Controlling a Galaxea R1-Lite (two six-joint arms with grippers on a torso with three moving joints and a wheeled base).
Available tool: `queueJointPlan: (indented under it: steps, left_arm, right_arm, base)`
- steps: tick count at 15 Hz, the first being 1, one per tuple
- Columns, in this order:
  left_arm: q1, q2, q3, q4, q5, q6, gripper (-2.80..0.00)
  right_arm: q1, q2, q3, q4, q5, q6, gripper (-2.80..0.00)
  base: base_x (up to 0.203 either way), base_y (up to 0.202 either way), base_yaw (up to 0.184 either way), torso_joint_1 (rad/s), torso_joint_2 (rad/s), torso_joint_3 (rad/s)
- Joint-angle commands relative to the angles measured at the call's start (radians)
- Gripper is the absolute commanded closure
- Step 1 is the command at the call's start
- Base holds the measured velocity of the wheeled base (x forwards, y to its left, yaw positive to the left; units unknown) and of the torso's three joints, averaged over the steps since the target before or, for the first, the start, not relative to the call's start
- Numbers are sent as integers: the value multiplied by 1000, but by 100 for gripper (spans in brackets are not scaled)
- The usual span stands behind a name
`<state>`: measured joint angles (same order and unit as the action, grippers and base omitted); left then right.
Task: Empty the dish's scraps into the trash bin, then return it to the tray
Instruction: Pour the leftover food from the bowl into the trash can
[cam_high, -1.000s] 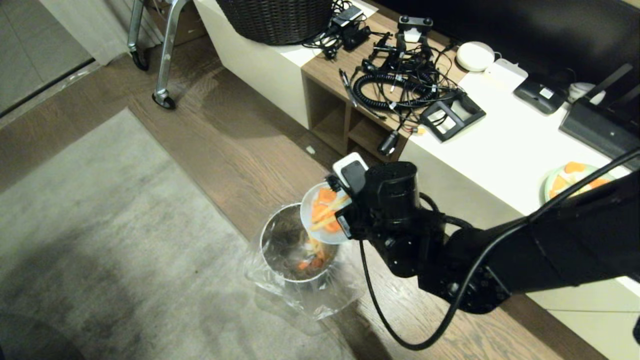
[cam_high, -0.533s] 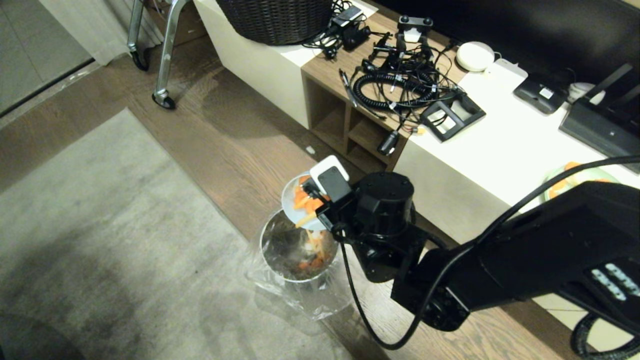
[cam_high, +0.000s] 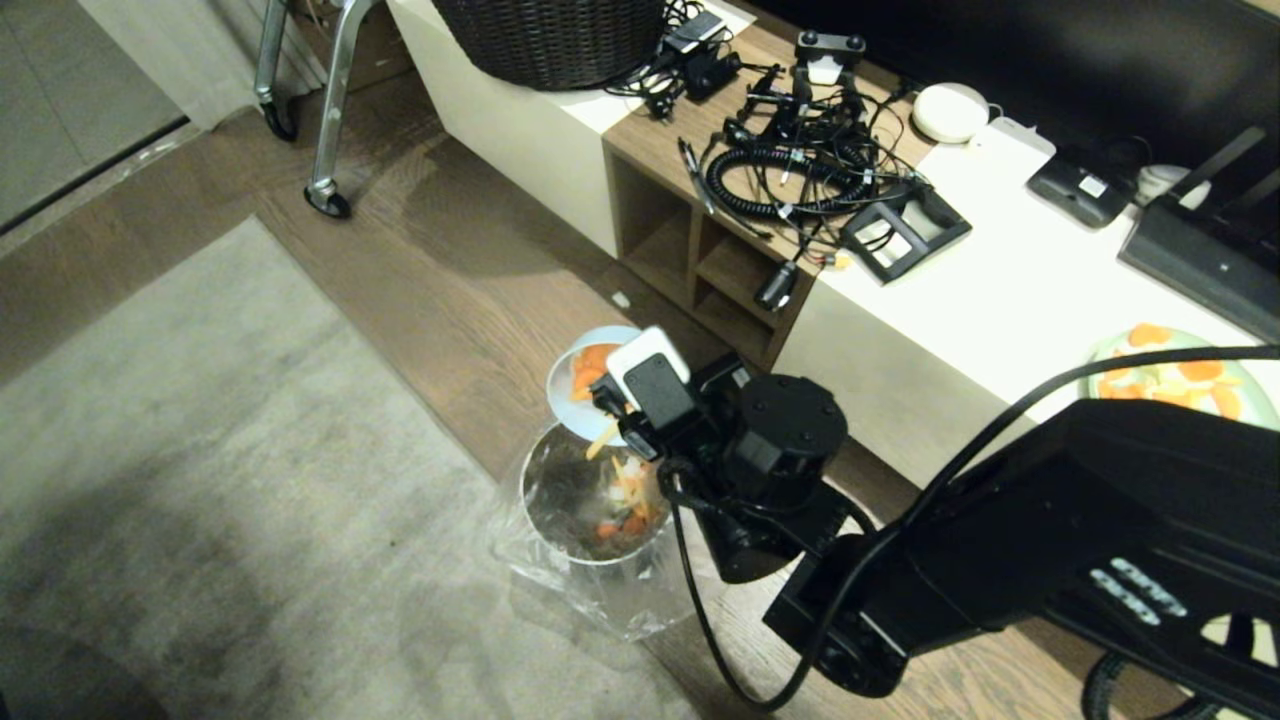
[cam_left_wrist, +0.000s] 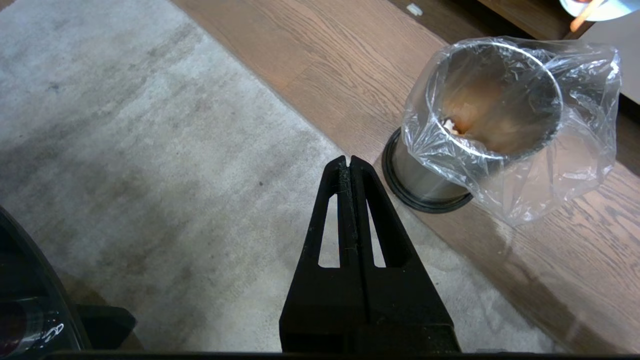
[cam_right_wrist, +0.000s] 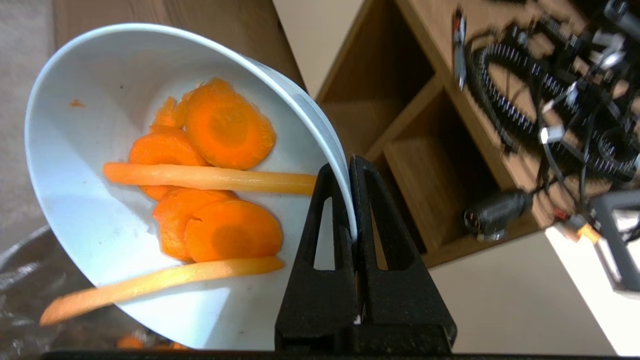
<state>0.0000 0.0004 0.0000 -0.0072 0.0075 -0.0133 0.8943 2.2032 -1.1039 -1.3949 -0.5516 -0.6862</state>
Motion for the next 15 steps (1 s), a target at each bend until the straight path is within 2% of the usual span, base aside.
queueJointPlan:
  steps: [1,4,8,15]
  left_arm:
    - [0,0,0,0,0,-1,0]
    - [0,0,0,0,0,-1,0]
    - [0,0,0,0,0,-1,0]
    - [0,0,0,0,0,-1,0]
  right_arm:
    - [16,13,45,-88,9,-29,0]
    - [35,12,69,-152,15,-83,0]
    - [38,12,70,-175,130,-135,0]
    - [38,18,67,-175,131,-176,0]
  base:
    - [0,0,0,0,0,0]
    - [0,0,0,0,0,0]
    - [0,0,0,0,0,0]
    - [0,0,0,0,0,0]
